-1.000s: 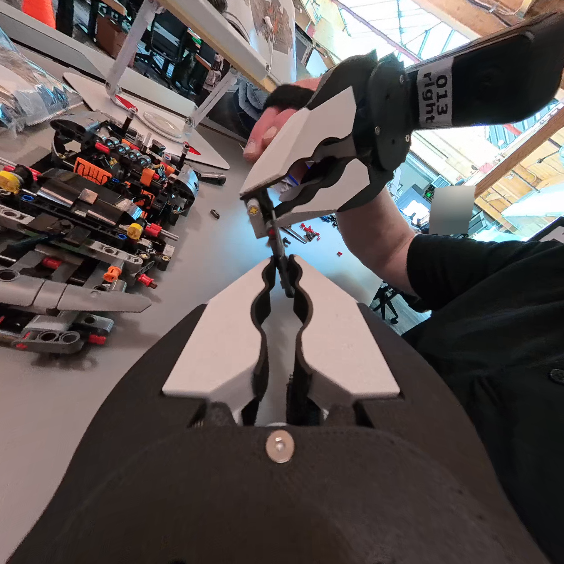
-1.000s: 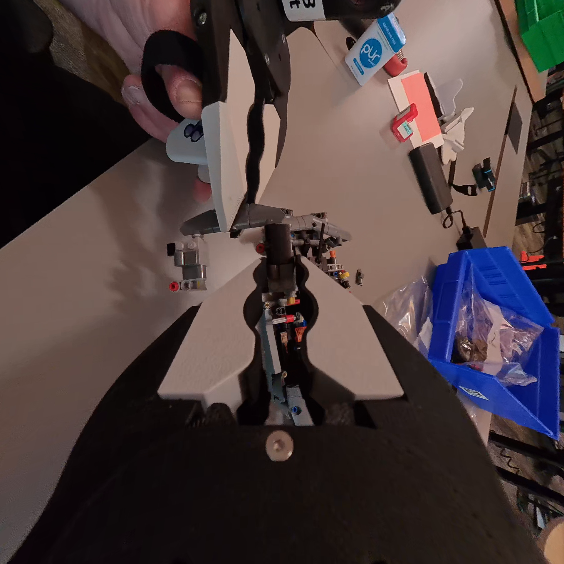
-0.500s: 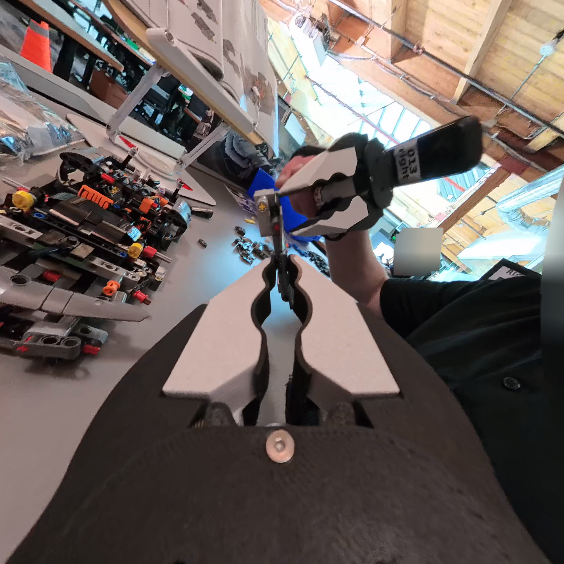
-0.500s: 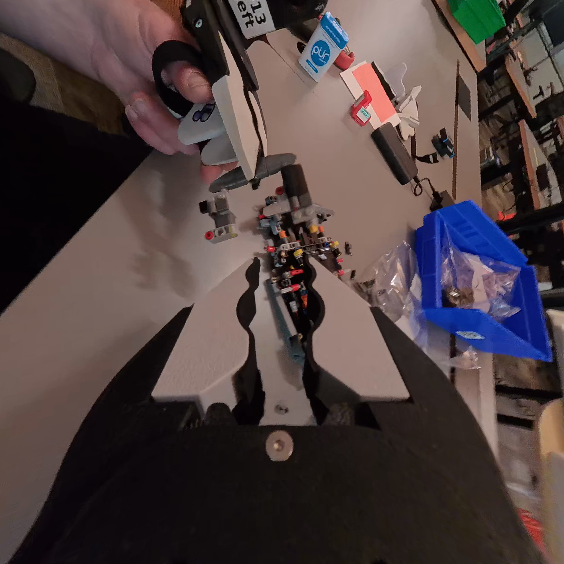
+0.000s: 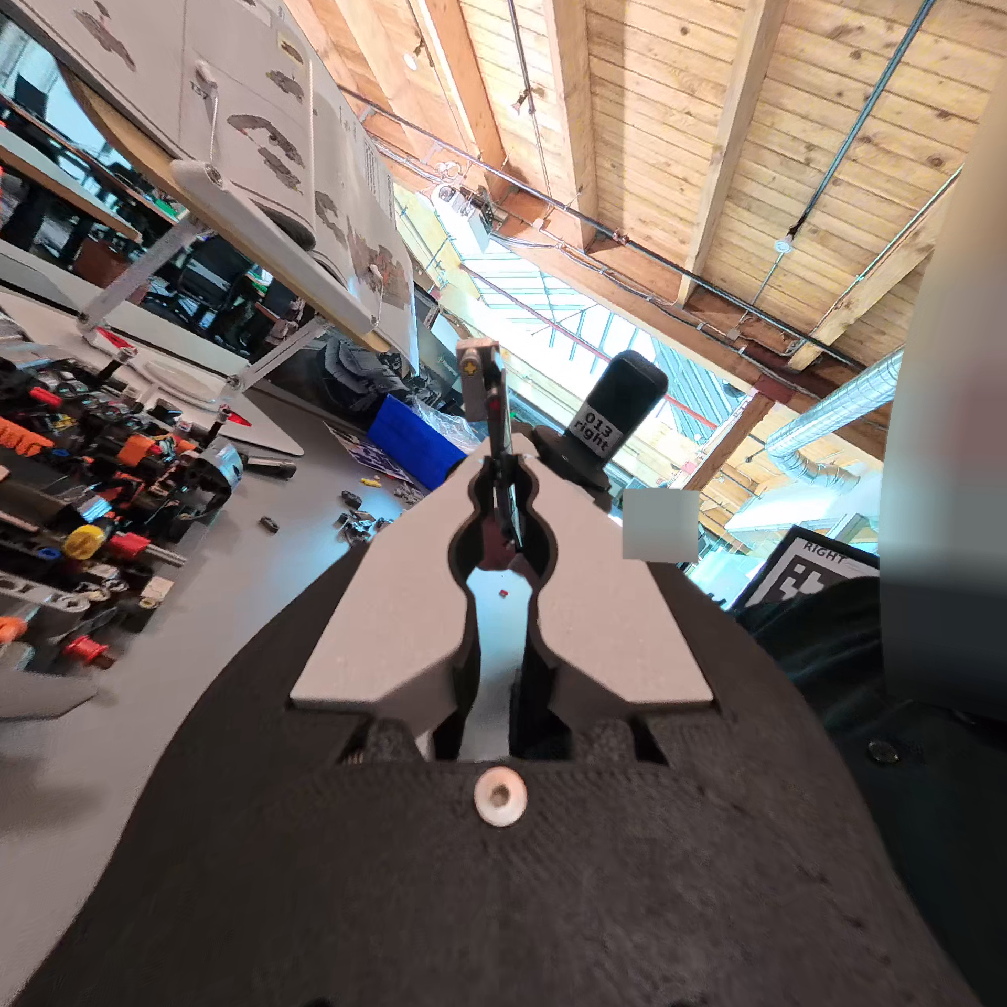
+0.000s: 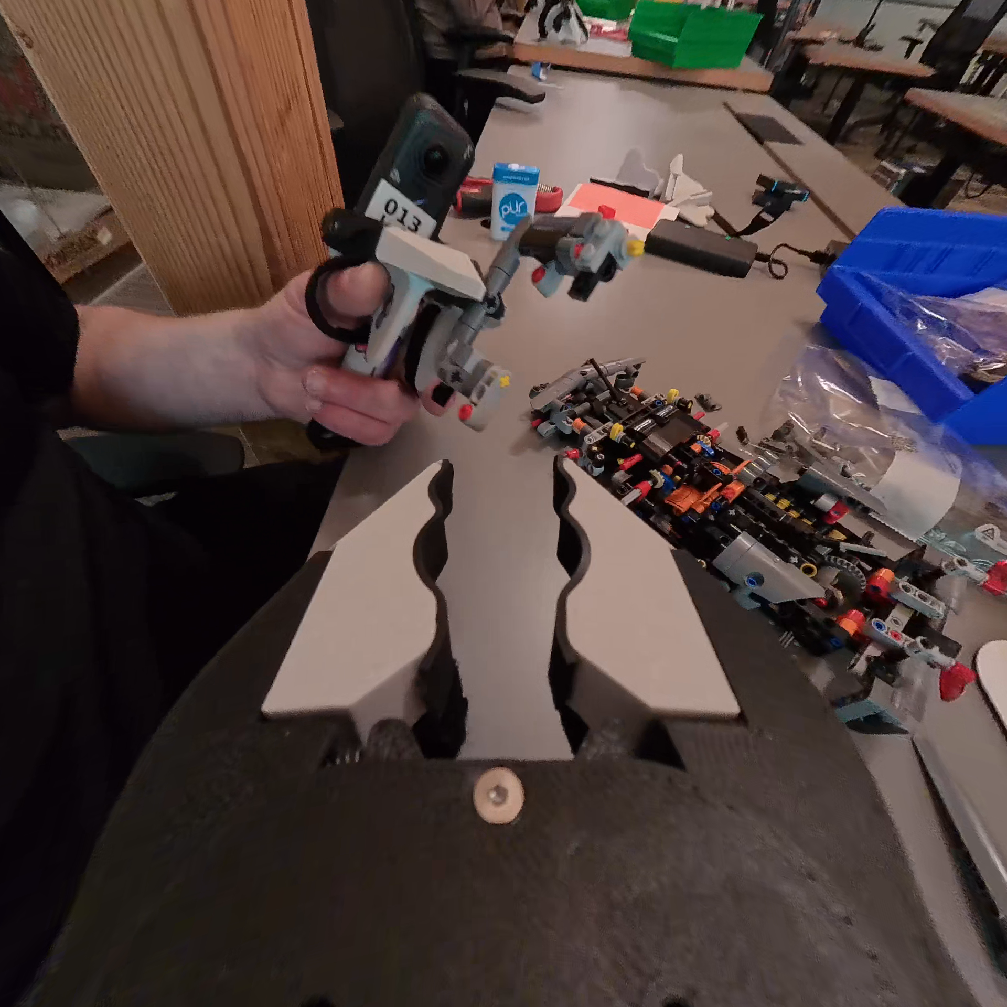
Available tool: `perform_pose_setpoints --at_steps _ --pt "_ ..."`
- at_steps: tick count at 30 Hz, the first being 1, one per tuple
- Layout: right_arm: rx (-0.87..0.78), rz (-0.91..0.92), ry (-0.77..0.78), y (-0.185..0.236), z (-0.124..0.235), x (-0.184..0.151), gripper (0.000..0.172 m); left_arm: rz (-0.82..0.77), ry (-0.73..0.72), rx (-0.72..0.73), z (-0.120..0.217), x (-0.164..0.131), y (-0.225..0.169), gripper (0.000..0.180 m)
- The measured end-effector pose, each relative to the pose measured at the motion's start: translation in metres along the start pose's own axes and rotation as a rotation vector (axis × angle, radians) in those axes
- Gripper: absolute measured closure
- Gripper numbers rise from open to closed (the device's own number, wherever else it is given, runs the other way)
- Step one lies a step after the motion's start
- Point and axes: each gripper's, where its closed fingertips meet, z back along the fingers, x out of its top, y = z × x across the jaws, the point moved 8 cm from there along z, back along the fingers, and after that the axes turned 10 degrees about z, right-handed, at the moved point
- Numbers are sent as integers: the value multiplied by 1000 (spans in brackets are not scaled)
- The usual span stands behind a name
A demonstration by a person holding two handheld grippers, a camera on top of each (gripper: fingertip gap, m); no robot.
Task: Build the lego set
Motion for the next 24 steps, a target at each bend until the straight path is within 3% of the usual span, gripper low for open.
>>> perform_pose_setpoints --at_steps 14,24 --pt "3 -232 -262 3 42 -4 148 -59 -11 -92 -49 -22 -5 176" --pt "-20 -272 -297 -3 60 -16 163 -84 16 -98 -69 -33 -1 176"
